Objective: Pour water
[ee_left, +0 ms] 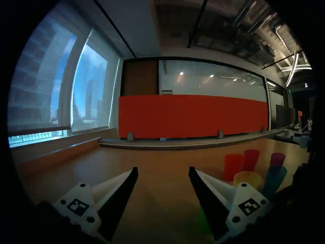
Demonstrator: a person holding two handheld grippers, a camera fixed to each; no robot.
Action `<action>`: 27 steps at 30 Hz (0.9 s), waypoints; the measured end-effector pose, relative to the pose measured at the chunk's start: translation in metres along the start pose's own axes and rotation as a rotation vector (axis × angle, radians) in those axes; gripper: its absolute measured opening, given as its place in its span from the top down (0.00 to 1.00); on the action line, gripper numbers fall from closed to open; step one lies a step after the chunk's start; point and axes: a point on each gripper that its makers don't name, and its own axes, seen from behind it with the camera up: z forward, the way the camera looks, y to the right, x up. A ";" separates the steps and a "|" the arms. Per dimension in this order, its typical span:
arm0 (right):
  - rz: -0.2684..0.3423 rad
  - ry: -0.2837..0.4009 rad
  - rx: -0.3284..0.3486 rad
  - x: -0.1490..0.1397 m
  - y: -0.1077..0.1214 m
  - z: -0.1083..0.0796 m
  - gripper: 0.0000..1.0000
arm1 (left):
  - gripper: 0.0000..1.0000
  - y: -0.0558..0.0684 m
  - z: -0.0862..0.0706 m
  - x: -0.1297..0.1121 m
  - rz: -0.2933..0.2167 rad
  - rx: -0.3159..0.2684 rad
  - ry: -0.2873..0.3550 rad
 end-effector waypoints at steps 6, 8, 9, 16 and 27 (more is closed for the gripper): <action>0.000 0.000 0.000 0.000 0.000 0.000 0.01 | 0.07 0.000 0.000 0.000 0.000 0.000 0.000; 0.000 0.000 0.000 0.001 0.000 0.000 0.01 | 0.07 0.000 0.000 0.000 0.000 0.000 0.000; 0.000 0.000 0.000 0.001 0.000 0.000 0.00 | 0.07 0.000 0.000 0.000 0.000 0.000 0.000; 0.000 0.000 0.000 0.000 0.000 0.000 0.00 | 0.07 0.000 0.000 0.001 0.000 0.000 -0.001; 0.000 0.000 0.000 0.001 0.000 0.000 0.00 | 0.07 0.000 0.000 0.002 -0.001 0.000 -0.001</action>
